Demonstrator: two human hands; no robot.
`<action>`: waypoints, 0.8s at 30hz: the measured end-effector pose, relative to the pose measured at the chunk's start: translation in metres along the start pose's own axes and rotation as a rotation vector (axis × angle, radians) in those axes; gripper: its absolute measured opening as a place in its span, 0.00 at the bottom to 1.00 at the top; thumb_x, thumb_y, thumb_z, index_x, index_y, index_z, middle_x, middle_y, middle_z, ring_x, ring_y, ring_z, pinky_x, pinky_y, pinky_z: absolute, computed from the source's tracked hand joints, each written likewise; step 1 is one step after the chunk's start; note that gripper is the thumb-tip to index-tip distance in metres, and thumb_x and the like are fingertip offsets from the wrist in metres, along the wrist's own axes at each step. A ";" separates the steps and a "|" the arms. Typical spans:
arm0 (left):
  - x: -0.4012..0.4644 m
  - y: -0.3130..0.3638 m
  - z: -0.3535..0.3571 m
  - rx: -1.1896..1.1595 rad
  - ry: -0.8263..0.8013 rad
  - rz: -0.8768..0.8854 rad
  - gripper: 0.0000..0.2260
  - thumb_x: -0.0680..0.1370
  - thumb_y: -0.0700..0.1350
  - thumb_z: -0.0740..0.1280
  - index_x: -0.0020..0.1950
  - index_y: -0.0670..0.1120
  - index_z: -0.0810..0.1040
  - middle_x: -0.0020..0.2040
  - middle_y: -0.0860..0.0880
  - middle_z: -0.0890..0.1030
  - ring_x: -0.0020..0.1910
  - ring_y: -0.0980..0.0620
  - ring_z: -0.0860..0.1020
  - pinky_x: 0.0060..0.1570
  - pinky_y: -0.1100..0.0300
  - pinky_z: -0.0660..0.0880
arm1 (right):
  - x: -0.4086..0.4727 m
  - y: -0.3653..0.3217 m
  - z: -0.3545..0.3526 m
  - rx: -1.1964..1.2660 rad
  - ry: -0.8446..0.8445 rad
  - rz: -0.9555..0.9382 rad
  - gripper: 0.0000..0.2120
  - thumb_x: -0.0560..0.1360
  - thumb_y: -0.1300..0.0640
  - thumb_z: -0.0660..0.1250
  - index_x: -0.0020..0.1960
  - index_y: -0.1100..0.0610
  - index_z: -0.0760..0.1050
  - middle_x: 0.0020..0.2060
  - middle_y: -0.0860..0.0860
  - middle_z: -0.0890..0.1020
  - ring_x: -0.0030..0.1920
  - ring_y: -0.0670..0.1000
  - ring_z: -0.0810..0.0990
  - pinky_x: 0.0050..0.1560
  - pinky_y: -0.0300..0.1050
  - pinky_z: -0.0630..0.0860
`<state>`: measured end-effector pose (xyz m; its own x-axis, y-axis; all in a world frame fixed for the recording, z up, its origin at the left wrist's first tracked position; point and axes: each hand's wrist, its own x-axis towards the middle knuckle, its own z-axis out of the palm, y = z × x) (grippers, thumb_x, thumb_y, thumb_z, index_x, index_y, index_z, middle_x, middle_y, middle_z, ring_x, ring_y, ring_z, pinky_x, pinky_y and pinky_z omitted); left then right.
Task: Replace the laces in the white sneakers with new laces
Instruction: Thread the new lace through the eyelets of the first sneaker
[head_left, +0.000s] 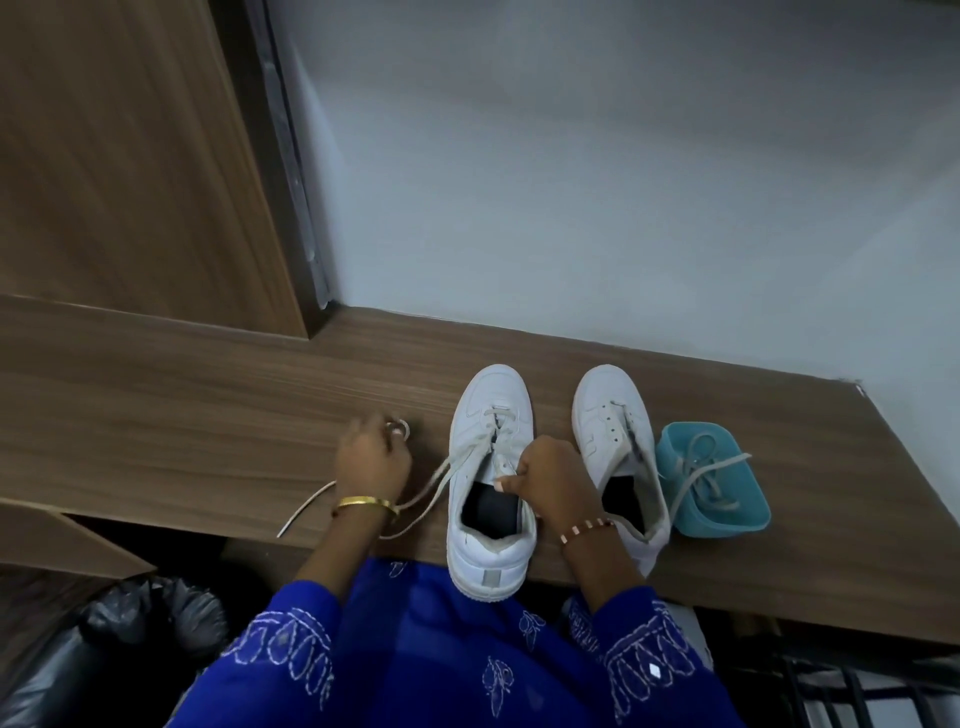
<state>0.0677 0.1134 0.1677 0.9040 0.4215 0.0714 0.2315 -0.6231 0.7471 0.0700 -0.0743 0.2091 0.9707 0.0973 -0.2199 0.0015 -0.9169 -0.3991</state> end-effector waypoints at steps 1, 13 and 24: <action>-0.005 0.007 0.003 0.070 -0.055 0.114 0.16 0.75 0.45 0.57 0.50 0.36 0.78 0.48 0.35 0.78 0.49 0.36 0.75 0.49 0.49 0.70 | -0.001 -0.001 0.001 -0.020 0.007 -0.005 0.24 0.70 0.52 0.72 0.28 0.56 0.59 0.25 0.48 0.64 0.29 0.49 0.66 0.27 0.38 0.58; -0.019 0.032 0.022 -0.235 -0.194 0.071 0.05 0.75 0.40 0.67 0.38 0.43 0.79 0.35 0.48 0.80 0.34 0.54 0.75 0.40 0.62 0.72 | -0.005 -0.008 0.002 -0.090 0.017 -0.022 0.24 0.71 0.52 0.71 0.29 0.54 0.56 0.36 0.54 0.72 0.38 0.52 0.70 0.27 0.39 0.58; 0.016 0.013 -0.010 -1.167 0.034 -0.621 0.14 0.79 0.36 0.53 0.35 0.47 0.64 0.16 0.55 0.64 0.14 0.58 0.61 0.18 0.73 0.61 | -0.007 -0.009 -0.001 -0.066 0.019 0.013 0.17 0.72 0.53 0.70 0.32 0.57 0.64 0.42 0.58 0.80 0.41 0.54 0.75 0.36 0.41 0.65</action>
<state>0.0815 0.1186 0.1857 0.7471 0.4560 -0.4836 0.1421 0.6012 0.7864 0.0630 -0.0675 0.2147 0.9751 0.0788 -0.2072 0.0045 -0.9415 -0.3369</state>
